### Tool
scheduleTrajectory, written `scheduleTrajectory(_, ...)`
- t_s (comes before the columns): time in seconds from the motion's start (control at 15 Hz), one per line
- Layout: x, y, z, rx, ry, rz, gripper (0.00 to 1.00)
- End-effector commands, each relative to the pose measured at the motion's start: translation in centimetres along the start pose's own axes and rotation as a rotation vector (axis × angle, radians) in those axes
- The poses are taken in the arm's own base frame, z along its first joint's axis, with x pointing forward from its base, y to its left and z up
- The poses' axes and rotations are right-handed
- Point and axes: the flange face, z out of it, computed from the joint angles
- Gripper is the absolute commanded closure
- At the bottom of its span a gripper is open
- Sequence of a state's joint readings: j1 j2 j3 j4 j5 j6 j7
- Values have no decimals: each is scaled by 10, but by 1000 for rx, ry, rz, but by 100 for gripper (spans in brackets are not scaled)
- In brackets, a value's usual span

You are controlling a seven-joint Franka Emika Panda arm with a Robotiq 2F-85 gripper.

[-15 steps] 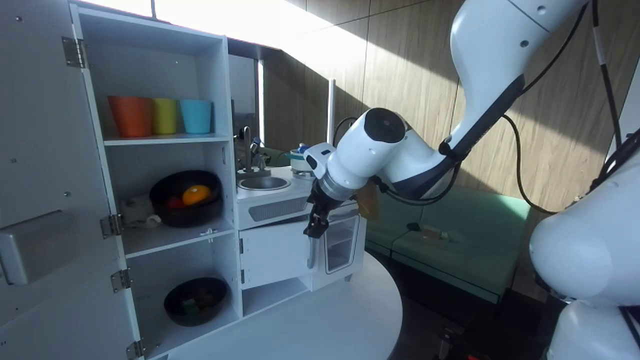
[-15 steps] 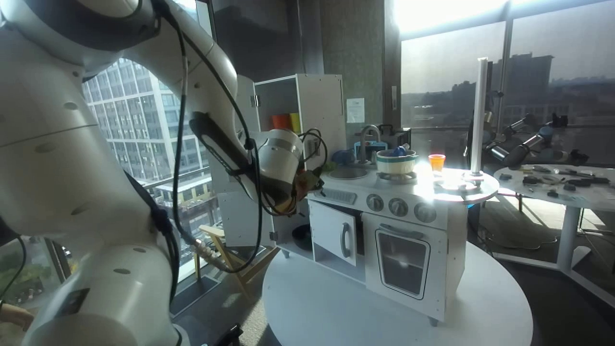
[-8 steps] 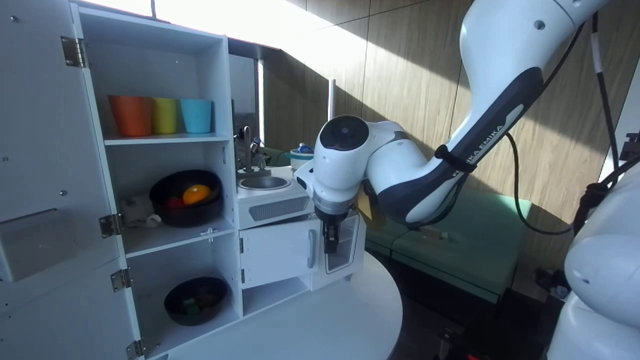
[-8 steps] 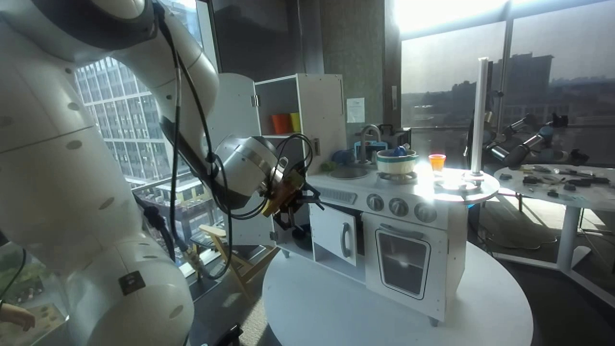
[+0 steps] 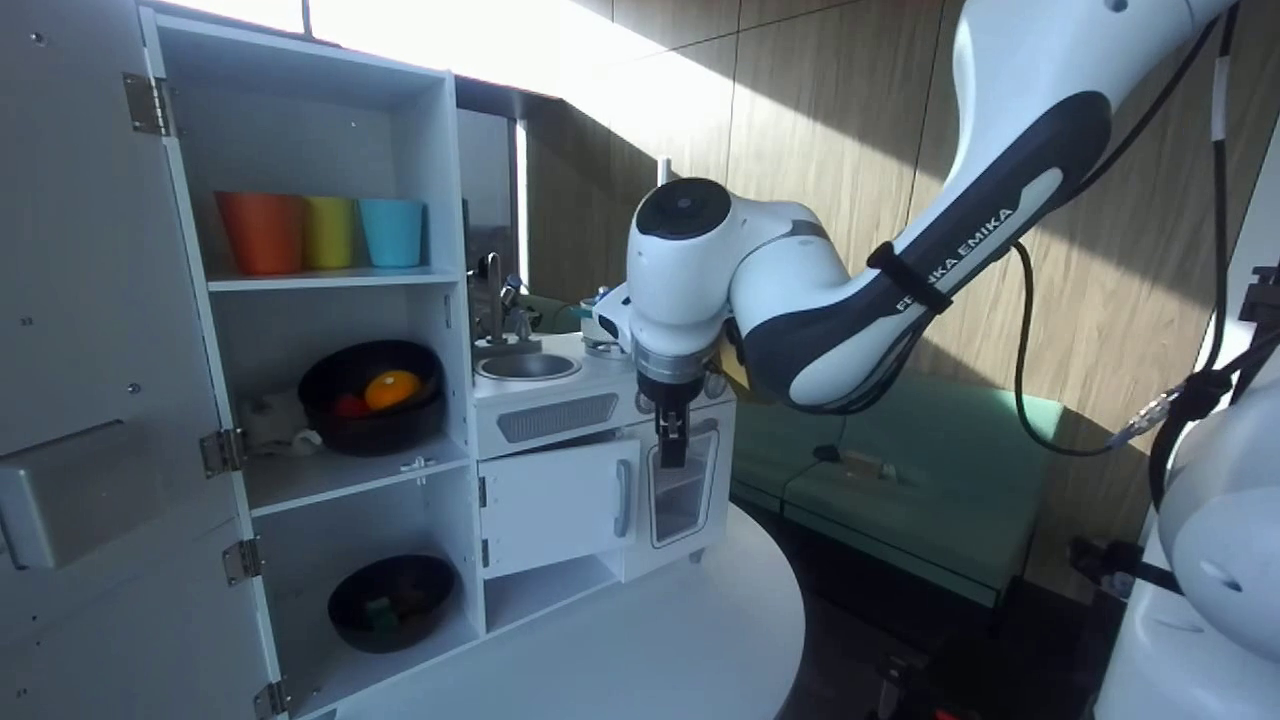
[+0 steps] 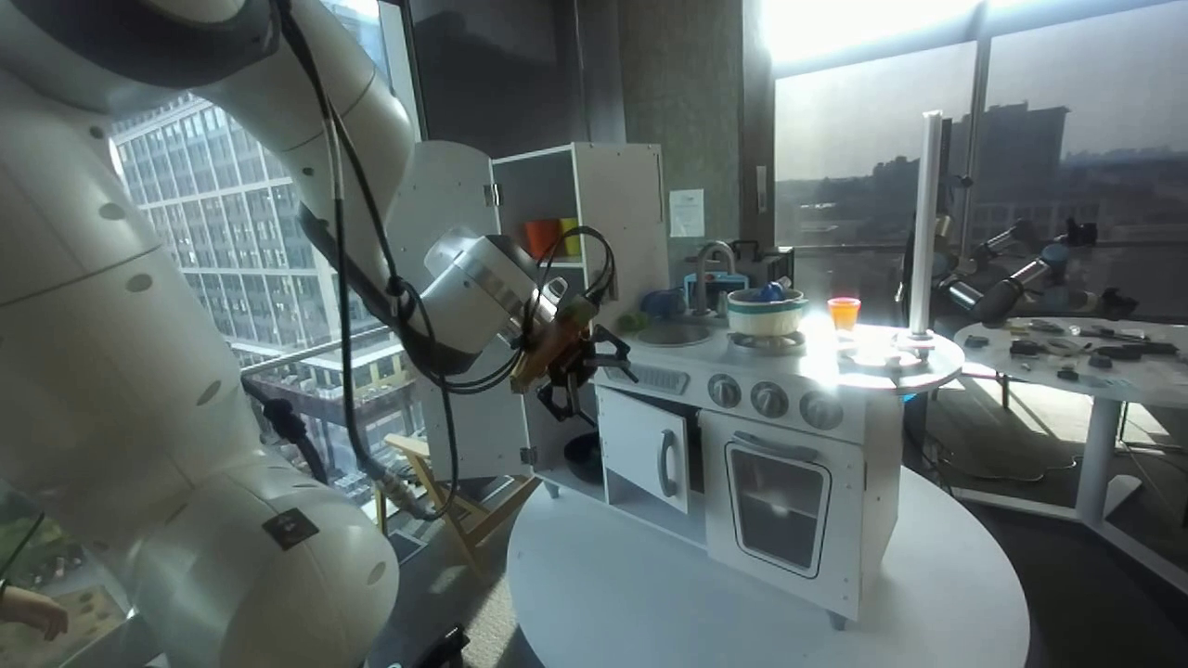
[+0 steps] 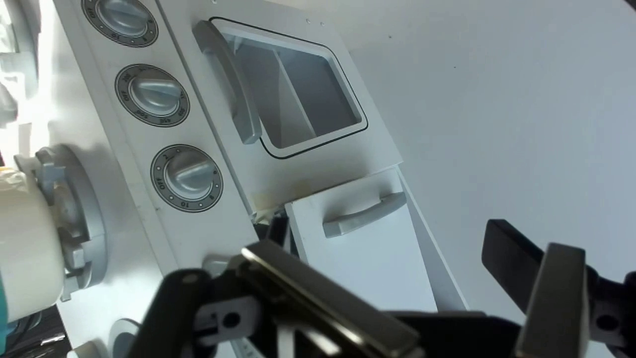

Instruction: Close the middle cabinet door at the bottom and then open the bottom left and top left cabinet doors

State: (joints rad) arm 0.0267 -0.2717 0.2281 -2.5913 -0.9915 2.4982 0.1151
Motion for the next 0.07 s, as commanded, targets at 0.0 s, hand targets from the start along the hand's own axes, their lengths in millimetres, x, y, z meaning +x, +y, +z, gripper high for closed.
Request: scheduleTrajectory(0.0, 0, 0, 0, 1, 0, -1, 0)
